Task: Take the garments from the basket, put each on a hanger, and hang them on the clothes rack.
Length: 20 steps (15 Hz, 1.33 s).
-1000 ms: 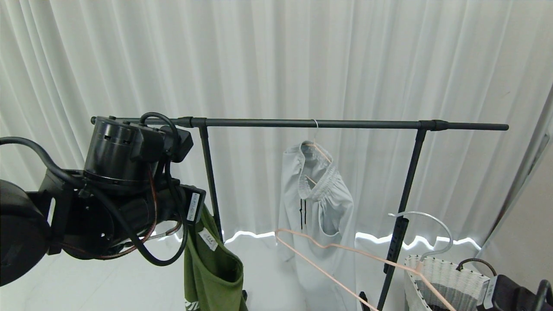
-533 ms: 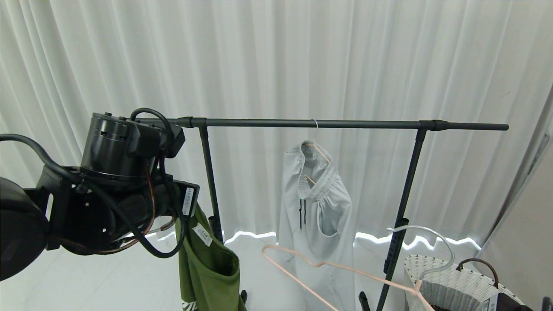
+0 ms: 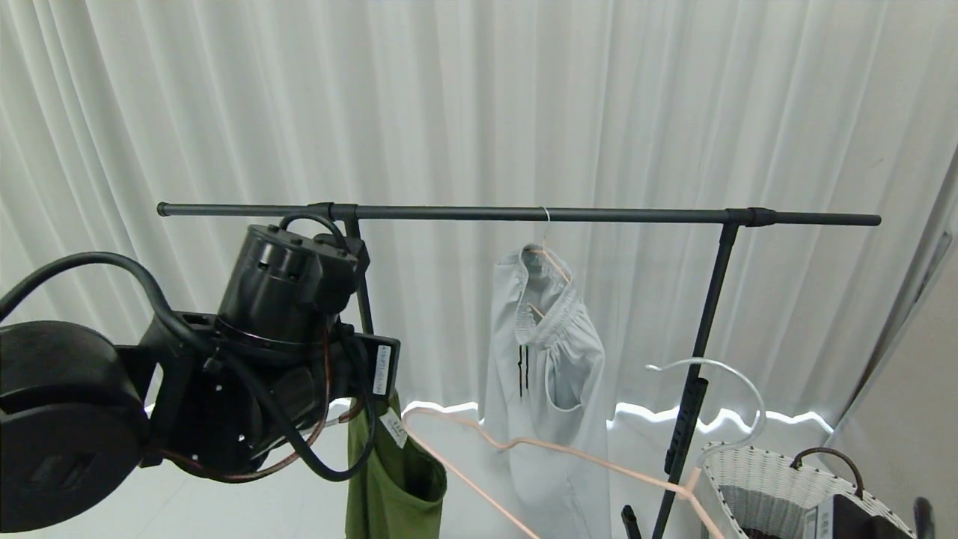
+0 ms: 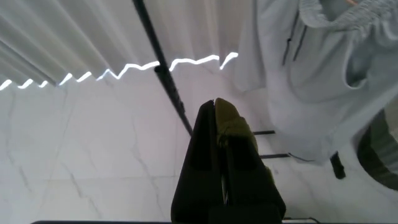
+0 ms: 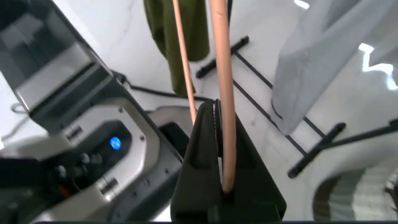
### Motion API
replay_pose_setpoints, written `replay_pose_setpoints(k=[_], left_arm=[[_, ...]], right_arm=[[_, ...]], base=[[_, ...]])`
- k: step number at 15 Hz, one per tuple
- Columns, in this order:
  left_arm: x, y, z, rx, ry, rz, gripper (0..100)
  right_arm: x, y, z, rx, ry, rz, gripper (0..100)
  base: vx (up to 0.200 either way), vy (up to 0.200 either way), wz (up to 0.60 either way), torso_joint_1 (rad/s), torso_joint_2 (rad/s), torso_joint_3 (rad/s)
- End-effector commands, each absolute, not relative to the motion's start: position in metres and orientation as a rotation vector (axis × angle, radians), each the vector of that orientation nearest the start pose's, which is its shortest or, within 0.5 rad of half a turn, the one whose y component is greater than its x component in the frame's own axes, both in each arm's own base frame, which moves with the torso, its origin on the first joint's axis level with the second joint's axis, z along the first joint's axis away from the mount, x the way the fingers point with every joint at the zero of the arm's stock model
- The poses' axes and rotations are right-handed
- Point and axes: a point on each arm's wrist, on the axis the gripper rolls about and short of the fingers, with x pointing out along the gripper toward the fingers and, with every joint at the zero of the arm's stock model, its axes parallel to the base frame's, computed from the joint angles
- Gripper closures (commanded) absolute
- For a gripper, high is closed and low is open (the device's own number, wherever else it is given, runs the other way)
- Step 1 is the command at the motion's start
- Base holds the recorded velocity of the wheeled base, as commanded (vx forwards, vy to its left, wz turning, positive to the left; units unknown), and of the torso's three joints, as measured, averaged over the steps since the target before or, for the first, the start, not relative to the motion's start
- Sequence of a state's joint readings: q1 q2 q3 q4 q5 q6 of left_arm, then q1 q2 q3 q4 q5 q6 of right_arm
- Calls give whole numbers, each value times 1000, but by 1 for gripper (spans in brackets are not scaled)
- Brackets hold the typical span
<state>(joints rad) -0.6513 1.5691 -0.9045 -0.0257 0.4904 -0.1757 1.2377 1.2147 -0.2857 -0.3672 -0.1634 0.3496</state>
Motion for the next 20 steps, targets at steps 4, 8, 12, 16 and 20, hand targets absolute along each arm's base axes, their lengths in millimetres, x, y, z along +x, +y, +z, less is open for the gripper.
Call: replay_pose_setpoints(k=[4,8,12,16,20], left_arm=[[214,-162,189,175,553,-138,100],[217,-164,192,140,546,-126,100],[221,-167,192,116,549,-119,100],[228,-169,191,127,531,-50,100],[231,-168,199,111,504,-36,100]], right_arm=[[72,170,117,-32,648,879,100],[78,172,120,-16,640,861,100],[105,190,126,26,629,783,100],[122,210,136,60,592,766,100],[114,224,138,97,556,832,100]], base=[[0,0,0,0,0,0],[0,0,0,0,0,0],[0,0,0,0,0,0],[0,0,0,0,0,0],[0,0,0,0,0,0]])
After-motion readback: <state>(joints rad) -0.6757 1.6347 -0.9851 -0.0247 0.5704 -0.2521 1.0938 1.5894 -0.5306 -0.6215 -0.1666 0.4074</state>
